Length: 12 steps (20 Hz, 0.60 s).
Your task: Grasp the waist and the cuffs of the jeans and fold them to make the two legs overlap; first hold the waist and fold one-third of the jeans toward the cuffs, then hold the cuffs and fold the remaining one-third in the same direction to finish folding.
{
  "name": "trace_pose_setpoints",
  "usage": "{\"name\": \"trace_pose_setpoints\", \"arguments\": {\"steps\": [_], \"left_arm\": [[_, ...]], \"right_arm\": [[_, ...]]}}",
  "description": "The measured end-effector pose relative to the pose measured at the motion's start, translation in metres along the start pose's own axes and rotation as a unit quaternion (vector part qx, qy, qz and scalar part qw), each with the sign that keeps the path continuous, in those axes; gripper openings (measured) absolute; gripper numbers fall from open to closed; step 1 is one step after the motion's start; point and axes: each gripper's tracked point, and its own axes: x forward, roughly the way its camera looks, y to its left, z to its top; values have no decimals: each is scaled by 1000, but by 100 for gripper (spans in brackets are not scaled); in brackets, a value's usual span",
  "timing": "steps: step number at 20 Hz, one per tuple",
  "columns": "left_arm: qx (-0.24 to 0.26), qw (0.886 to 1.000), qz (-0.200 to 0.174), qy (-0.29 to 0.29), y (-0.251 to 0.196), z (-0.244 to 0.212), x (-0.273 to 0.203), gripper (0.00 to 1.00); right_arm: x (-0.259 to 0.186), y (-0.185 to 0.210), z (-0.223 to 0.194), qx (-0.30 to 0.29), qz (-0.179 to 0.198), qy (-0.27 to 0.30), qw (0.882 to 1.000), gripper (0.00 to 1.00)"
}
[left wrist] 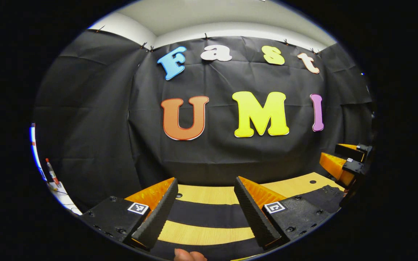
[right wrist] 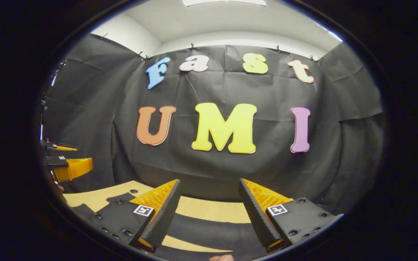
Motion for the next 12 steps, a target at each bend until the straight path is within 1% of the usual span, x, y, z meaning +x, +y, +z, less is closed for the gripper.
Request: {"name": "trace_pose_setpoints", "arguments": {"steps": [1, 2, 3, 4, 5, 6, 7, 8, 9, 10, 11, 12], "left_arm": [[-28, 999, -2, 22, 6, -12, -6, 99], [-70, 996, -5, 49, 12, -29, -15, 100], [-119, 990, -1, 78, 21, -48, -26, 100], [-168, 979, 16, 113, 36, -73, -37, 100], [-216, 963, 41, 153, 52, -100, -50, 100], [-252, 945, 80, 190, 72, -128, -64, 100], [-273, 926, 121, 231, 93, -159, -84, 99], [-293, 910, 145, 254, 106, -181, -99, 99], [-319, 892, 165, 275, 114, -200, -114, 99], [-350, 872, 179, 293, 118, -215, -128, 99], [-389, 848, 190, 306, 118, -228, -138, 99], [-431, 820, 205, 316, 116, -237, -147, 99]], "right_arm": [[2, 1, -10, 11, 2, 18, 1000, 95], [4, 0, -19, 24, 3, 34, 999, 95], [4, -2, -23, 33, 0, 44, 998, 95], [5, -7, -26, 39, -4, 49, 998, 98], [7, -12, -29, 42, -10, 52, 998, 95], [9, -16, -32, 47, -13, 59, 997, 98], [9, -17, -37, 53, -15, 67, 996, 98], [10, -21, -42, 56, -17, 74, 995, 95], [11, -23, -47, 58, -20, 82, 995, 95], [12, -25, -51, 60, -22, 90, 994, 97], [11, -25, -56, 63, -23, 98, 993, 98], [10, -26, -61, 65, -24, 107, 992, 95]]}}
